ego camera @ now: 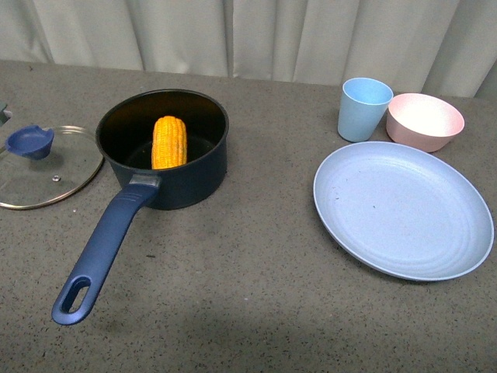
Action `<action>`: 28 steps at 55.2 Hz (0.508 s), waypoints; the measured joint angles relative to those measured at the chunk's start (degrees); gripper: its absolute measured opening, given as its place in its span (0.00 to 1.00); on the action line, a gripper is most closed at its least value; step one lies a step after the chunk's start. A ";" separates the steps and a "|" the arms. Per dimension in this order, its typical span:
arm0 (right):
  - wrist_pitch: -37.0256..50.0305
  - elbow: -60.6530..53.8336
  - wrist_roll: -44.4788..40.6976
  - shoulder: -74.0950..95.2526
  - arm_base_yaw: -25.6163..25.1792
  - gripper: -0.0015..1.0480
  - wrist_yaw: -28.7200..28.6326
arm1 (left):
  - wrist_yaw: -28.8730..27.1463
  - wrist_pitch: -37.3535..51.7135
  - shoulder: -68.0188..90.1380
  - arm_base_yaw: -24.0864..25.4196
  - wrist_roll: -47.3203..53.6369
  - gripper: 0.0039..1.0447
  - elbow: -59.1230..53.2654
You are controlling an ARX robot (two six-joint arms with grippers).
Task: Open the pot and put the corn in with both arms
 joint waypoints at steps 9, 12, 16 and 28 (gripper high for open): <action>0.00 0.00 0.00 0.00 0.00 0.60 0.00 | 0.00 0.00 0.00 0.00 0.00 0.94 0.00; 0.00 0.00 0.00 0.00 0.00 0.70 0.00 | 0.00 0.00 0.00 0.00 0.00 0.94 0.00; 0.00 0.02 0.00 0.00 0.00 0.84 0.00 | 0.00 0.00 0.00 0.00 0.00 0.94 0.00; 0.00 0.00 0.04 0.00 0.00 0.91 0.00 | 0.00 0.00 0.00 0.00 0.00 0.94 0.00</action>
